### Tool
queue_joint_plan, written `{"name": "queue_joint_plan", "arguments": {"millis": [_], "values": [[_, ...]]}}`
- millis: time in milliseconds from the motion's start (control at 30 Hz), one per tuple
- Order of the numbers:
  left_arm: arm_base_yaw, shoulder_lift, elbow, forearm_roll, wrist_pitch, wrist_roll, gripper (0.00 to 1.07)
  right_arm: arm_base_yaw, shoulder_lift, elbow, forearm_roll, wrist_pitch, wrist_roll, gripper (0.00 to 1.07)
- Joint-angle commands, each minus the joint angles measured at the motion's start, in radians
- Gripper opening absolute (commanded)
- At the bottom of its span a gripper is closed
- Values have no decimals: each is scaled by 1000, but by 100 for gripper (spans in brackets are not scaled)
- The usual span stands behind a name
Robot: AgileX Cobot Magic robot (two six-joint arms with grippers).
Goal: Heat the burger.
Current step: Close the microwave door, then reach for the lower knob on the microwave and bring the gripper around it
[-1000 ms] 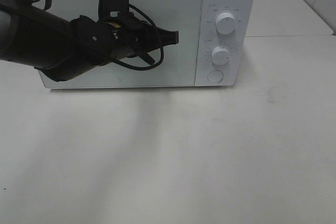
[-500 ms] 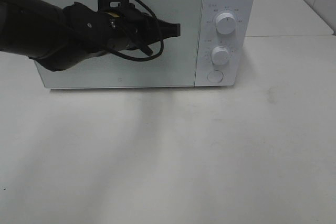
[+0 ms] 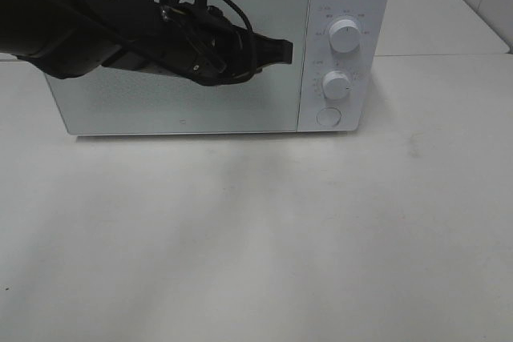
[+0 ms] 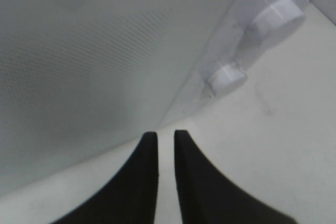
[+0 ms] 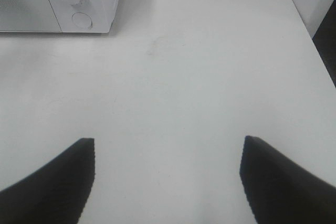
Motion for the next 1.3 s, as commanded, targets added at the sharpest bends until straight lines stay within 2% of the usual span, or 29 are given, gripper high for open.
{"name": "queue_joint_plan", "arguments": {"millis": [33, 67, 100, 133, 167, 300, 333, 400, 467, 600, 633, 700, 767, 800, 867, 900, 967, 1033, 1067, 1200, 1267, 1300], "values": [[-8, -19, -6, -1, 160, -4, 47, -4, -27, 2, 0, -7, -8, 75], [-8, -19, -6, -1, 192, -7, 62, -4, -27, 2, 0, -7, -8, 75], [-8, -19, -6, -1, 192, -7, 62, -4, -27, 2, 0, -7, -8, 75], [-8, -19, -6, -1, 251, -13, 87, -4, -27, 2, 0, -7, -8, 75], [-8, -19, -6, -1, 292, -12, 99, -4, -27, 2, 0, -7, -8, 75], [-8, -23, -6, 18, 401, -11, 100, -4, -27, 2, 0, -7, -8, 75], [-8, -31, -6, 44, 473, -11, 100, -4, -27, 2, 0, -7, -8, 75], [-8, -35, -6, 66, 503, -11, 100, -4, -27, 2, 0, -7, -8, 75], [-7, -64, -6, 154, 606, -11, 100, -4, -27, 2, 0, -7, -8, 75], [3, -102, -6, 216, 712, -21, 100, -4, -27, 2, 0, -7, -8, 75], [25, -127, -6, 234, 773, -66, 100, -4, -27, 2, 0, -7, -8, 75], [35, -138, -6, 241, 803, -85, 100, -4, -27, 2, 0, -7, -8, 75], [88, -168, -6, 281, 889, -118, 100, -4, -27, 2, 0, -7, -8, 75], [88, -168, -6, 281, 889, -118, 100, -4, -27, 2, 0, -7, -8, 75], [179, -204, -6, 311, 963, -147, 100, -4, -27, 2, 0, -7, -8, 75], [179, -204, -6, 311, 963, -147, 100, -4, -27, 2, 0, -7, -8, 75], [247, -240, -6, 311, 1000, -156, 100, -4, -27, 2, 0, -7, -8, 75], [269, -255, -6, 312, 1010, -160, 100, -4, -27, 2, 0, -7, -8, 75], [314, -285, -6, 316, 1030, -162, 100, -4, -27, 2, 0, -7, -8, 75], [371, -321, -6, 345, 1063, -171, 100, -4, -27, 2, 0, -7, -8, 75], [432, -363, -6, 389, 1102, -208, 100, -4, -27, 2, 0, -7, -8, 75], [432, -363, -6, 389, 1102, -208, 100, -4, -27, 2, 0, -7, -8, 75]]}}
